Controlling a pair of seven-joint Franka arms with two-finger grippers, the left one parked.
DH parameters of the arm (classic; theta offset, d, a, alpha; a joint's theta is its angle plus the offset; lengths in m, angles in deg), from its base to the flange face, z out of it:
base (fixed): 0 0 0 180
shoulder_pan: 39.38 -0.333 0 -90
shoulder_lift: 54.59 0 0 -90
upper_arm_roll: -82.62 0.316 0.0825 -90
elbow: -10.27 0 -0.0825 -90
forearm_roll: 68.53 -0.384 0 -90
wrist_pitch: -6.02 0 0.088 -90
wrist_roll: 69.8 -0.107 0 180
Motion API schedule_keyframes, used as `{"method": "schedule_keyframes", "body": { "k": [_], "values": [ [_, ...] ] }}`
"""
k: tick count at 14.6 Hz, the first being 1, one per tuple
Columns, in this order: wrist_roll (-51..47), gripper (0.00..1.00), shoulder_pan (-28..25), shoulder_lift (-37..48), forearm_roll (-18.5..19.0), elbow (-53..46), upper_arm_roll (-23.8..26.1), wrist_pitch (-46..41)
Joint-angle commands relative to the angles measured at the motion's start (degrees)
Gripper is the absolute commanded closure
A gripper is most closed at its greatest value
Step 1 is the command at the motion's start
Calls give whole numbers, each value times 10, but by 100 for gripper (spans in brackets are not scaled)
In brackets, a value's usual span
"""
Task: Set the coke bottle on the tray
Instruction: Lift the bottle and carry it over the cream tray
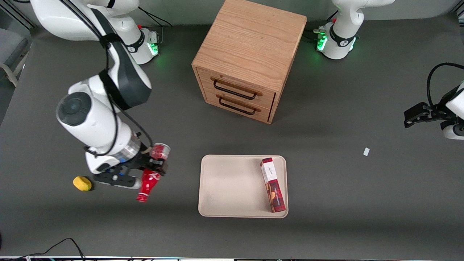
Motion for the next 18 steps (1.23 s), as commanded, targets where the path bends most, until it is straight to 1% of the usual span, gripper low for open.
{"method": "schedule_keyframes", "body": {
  "k": [1, 4, 7, 9, 15, 16, 17, 18],
  "values": [
    [91, 100, -34, -118, 9, -140, 3, 12],
    [103, 100, -46, -160, 7, -138, 4, 49],
    [63, 100, -59, -201, 2, -138, 4, 82],
    [53, 100, -77, -232, 3, -138, 3, 113],
    [52, 100, -78, -292, 2, -133, -4, 184],
    [44, 94, -76, -293, 2, -131, -4, 187],
    [39, 82, -76, -295, 2, -125, -4, 188],
    [39, 79, -73, -296, 2, -118, -4, 200]
  ]
}}
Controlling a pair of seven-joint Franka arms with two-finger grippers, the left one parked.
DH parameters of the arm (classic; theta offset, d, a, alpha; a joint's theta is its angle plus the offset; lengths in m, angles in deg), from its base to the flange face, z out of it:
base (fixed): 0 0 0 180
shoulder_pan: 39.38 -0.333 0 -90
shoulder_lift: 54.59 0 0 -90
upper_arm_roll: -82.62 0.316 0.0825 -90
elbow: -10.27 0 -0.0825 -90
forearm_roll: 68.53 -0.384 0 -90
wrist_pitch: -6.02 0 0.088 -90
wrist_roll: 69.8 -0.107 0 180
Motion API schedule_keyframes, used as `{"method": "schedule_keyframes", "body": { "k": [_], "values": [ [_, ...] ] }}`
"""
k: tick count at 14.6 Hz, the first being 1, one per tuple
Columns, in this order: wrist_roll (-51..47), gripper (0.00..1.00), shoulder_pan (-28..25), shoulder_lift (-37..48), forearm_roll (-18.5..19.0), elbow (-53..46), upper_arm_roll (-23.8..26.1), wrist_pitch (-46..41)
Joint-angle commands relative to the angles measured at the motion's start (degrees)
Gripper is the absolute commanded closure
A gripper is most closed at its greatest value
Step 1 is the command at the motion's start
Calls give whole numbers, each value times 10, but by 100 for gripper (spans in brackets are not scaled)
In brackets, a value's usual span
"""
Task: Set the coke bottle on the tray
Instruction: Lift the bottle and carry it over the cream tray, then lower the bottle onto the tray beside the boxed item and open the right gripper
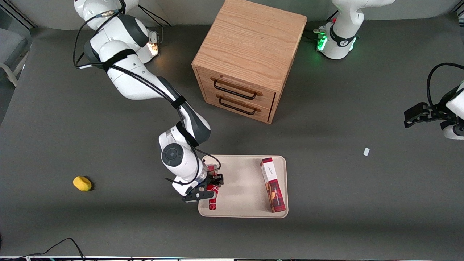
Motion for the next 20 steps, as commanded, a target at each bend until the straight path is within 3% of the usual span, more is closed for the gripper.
{"method": "schedule_keyframes", "body": {
  "k": [1, 3, 4, 5, 15, 20],
  "values": [
    [-16, 73, 1, -7, 1, -4, -1, 25],
    [-16, 52, 2, -7, 1, 3, -1, 32],
    [-18, 37, 2, -7, 1, 3, -2, 32],
    [-22, 0, 2, -7, 2, 4, -2, 35],
    [-13, 0, 17, 29, 7, 34, -3, 45],
    [-7, 0, 77, 178, 2, 130, -1, -42]
  ]
}}
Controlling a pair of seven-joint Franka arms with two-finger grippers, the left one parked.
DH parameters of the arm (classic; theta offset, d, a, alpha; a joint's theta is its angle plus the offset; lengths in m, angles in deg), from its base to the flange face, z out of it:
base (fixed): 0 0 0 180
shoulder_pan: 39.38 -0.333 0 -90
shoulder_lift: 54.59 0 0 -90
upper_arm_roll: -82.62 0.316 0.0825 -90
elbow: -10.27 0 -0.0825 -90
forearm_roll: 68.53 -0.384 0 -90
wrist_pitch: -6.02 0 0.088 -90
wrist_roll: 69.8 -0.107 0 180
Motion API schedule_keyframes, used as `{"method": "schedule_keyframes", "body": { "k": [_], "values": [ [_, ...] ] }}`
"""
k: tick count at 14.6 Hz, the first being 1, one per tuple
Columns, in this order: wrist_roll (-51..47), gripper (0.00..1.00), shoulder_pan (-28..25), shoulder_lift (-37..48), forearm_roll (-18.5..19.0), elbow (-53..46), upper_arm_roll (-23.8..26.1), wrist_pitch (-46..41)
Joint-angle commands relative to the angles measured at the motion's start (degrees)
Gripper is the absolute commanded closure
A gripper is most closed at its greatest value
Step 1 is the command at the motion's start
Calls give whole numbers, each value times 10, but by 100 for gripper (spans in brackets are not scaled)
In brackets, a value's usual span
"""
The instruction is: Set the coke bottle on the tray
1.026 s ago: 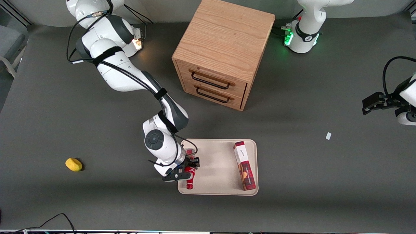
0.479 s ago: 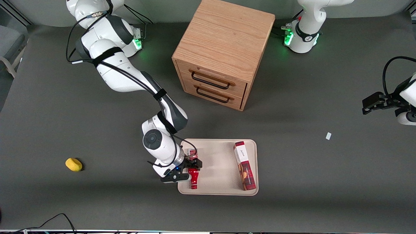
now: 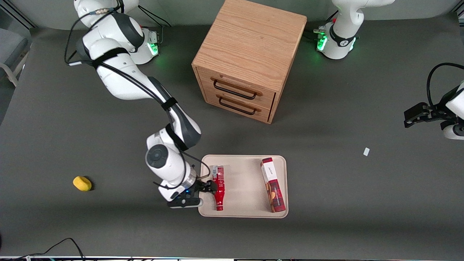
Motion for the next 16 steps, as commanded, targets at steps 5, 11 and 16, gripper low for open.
{"method": "schedule_keyframes", "body": {
  "k": [5, 11, 16],
  "values": [
    [27, 0, 93, 241, 6, 149, -11, -213],
    [136, 0, 108, 491, -12, 355, -99, -234],
    [179, 0, 107, 588, -50, 386, -143, -325]
  ]
}}
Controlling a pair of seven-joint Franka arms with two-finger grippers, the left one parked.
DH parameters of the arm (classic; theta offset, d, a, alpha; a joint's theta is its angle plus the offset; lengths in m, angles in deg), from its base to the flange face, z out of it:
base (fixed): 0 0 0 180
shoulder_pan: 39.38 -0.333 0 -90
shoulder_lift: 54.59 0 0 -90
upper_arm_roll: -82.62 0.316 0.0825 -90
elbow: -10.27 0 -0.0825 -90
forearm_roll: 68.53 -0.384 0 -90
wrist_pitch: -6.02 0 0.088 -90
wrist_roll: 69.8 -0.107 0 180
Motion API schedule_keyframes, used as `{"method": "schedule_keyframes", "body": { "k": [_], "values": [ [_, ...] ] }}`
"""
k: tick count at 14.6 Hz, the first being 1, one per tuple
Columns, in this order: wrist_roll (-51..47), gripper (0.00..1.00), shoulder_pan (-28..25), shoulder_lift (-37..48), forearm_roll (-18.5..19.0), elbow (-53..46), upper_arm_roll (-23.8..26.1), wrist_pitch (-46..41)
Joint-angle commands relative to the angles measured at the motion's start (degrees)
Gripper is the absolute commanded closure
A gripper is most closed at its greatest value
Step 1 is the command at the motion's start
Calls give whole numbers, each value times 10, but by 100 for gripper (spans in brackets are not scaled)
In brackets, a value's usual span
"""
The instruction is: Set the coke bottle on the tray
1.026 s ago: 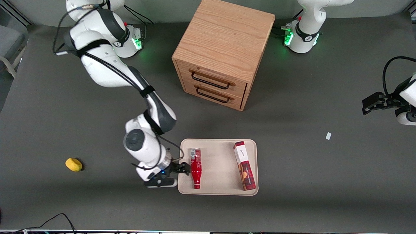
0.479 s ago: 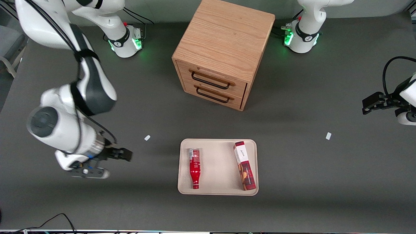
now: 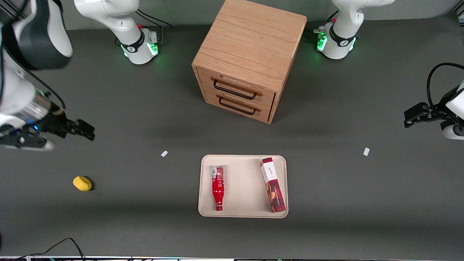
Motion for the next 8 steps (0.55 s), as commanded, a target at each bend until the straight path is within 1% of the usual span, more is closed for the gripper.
{"method": "schedule_keyframes", "body": {
  "k": [1, 4, 8],
  "values": [
    [35, 0, -5, 45, -18, 33, -13, -16],
    [32, 0, -7, 51, -18, 24, -13, -23],
    [16, 0, -10, 53, -18, 2, -13, -68]
  ]
}}
